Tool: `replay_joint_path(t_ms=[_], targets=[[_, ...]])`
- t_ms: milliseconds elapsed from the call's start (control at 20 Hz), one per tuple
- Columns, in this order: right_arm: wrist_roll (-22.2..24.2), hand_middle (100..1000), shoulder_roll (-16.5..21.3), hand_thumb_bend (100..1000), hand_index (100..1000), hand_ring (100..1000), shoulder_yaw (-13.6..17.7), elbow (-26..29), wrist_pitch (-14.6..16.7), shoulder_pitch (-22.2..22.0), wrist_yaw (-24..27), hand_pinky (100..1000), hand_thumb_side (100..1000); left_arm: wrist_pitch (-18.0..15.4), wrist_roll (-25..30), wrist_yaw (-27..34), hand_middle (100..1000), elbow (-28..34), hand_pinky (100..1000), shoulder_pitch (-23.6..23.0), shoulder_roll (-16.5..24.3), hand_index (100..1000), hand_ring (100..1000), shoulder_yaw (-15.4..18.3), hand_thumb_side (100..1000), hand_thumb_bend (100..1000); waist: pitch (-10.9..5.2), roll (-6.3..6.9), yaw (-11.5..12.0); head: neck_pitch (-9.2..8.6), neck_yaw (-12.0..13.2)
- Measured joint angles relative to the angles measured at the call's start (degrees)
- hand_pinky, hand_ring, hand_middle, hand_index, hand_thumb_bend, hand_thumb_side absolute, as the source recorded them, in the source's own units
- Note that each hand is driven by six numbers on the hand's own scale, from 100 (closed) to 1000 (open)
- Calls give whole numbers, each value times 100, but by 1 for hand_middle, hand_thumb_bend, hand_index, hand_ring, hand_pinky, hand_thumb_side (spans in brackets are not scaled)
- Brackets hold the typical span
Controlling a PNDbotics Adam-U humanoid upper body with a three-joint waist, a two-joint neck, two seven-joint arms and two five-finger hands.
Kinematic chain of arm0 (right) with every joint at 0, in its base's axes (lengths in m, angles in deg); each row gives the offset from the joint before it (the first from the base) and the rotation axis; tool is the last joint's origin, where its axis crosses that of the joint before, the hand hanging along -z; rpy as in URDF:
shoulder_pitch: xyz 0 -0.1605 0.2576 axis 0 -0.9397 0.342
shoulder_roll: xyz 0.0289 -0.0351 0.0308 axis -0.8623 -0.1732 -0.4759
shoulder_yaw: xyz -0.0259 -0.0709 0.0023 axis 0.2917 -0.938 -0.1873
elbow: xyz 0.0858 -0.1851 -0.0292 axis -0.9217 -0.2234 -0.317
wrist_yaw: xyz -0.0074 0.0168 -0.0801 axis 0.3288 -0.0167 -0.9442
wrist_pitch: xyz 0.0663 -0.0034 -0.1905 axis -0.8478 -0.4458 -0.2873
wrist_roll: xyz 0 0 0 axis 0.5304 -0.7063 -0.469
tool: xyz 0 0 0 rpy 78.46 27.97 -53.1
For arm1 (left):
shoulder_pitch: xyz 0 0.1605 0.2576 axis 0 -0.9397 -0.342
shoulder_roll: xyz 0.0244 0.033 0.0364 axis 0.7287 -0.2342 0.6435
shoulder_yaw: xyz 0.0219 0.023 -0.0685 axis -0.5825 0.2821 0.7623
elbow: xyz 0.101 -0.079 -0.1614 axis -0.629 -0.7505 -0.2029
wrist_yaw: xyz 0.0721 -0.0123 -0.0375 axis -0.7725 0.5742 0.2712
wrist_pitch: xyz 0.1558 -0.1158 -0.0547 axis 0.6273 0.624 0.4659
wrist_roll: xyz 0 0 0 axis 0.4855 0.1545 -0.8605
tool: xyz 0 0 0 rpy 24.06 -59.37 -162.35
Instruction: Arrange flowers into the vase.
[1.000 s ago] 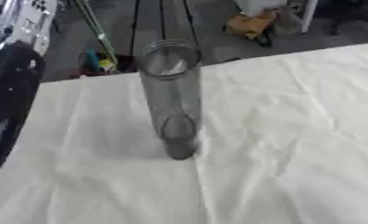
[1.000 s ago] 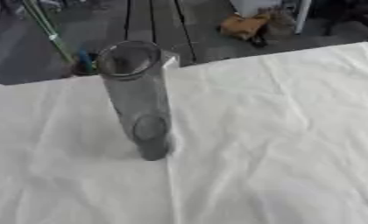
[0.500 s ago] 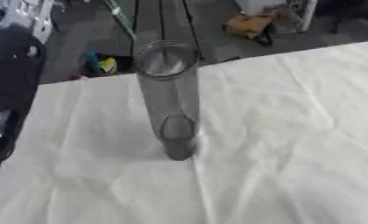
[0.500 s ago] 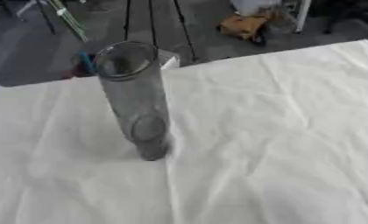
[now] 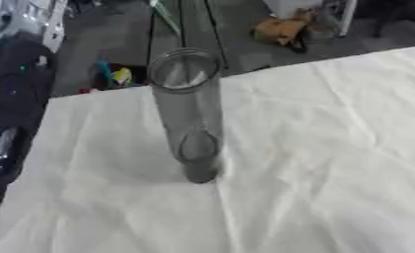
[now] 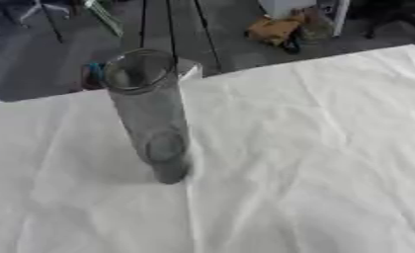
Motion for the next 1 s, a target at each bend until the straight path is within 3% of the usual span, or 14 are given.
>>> replay_joint_path(t_ms=[550,1000], targets=[[40,706,-19,100,904,817,-11,0,-6,47,0,732,1000,-156,130,-722,100,13,100,-113,-42,112,100,-106,746,100,23,0,-7,-23,0],[44,705,-22,100,905,818,-11,0,-30,92,0,733,1000,-61,194,-763,100,-9,100,-179,-88,111,100,-140,745,100,64,0,6,-40,-2]])
